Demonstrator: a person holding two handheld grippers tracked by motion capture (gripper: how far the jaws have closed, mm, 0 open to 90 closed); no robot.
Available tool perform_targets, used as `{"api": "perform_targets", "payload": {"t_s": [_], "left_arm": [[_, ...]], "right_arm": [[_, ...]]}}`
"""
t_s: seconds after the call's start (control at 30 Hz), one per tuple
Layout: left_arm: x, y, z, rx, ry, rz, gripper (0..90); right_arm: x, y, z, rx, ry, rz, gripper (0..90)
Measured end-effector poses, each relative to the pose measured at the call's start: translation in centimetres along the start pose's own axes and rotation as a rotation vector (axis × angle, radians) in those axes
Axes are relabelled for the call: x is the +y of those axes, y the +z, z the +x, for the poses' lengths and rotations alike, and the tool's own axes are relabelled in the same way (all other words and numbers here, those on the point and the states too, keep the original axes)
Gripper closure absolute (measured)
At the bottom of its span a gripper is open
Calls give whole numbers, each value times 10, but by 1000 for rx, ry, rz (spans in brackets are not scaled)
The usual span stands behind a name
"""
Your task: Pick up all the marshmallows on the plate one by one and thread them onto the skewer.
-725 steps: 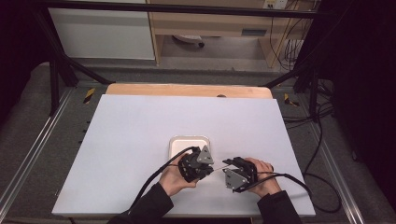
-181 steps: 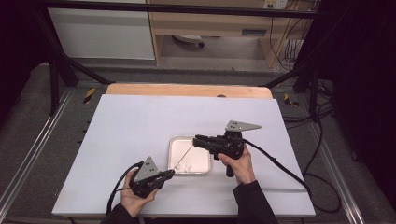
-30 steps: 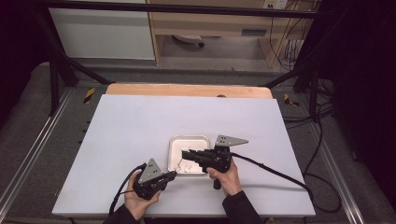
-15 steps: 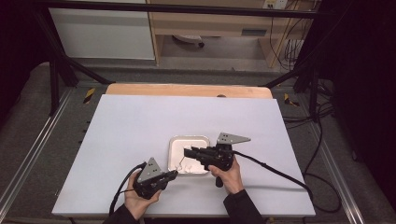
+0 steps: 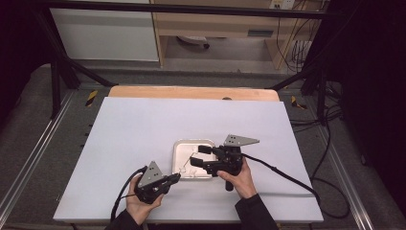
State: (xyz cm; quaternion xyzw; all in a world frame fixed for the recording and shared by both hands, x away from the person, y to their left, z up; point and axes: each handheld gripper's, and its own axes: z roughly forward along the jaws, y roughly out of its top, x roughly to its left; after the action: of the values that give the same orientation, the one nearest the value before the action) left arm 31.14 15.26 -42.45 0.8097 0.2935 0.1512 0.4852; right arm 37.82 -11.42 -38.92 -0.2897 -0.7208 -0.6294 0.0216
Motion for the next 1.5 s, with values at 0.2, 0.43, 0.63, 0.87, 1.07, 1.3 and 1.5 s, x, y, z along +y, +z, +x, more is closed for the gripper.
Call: {"api": "perform_targets", "payload": {"t_s": [0.2, 0.43, 0.63, 0.87, 1.07, 1.3, 1.5], "left_arm": [[-1, -2, 3, 31, -1, 2, 892], [-1, -6, 8, 68, -13, -7, 892], [-1, -6, 6, 24, 7, -30, 892], [-1, 0, -1, 2, 32, -4, 892], [-2, 1, -3, -3, 37, -3, 892], [-3, 0, -1, 11, 13, -10, 892], [-3, 1, -2, 17, 4, -15, 891]], "right_arm": [[-4, 1, 2, -14, -24, 34, 234], [0, -6, 2, -45, -28, 63, 170], [1, -10, -4, -61, -15, -1, 197], [6, -3, -5, -15, -28, -52, 452], [7, -1, -7, 19, -8, -59, 702], [-2, 6, -6, 54, 41, -80, 795], [-6, 9, -4, 71, 52, -101, 810]]}}
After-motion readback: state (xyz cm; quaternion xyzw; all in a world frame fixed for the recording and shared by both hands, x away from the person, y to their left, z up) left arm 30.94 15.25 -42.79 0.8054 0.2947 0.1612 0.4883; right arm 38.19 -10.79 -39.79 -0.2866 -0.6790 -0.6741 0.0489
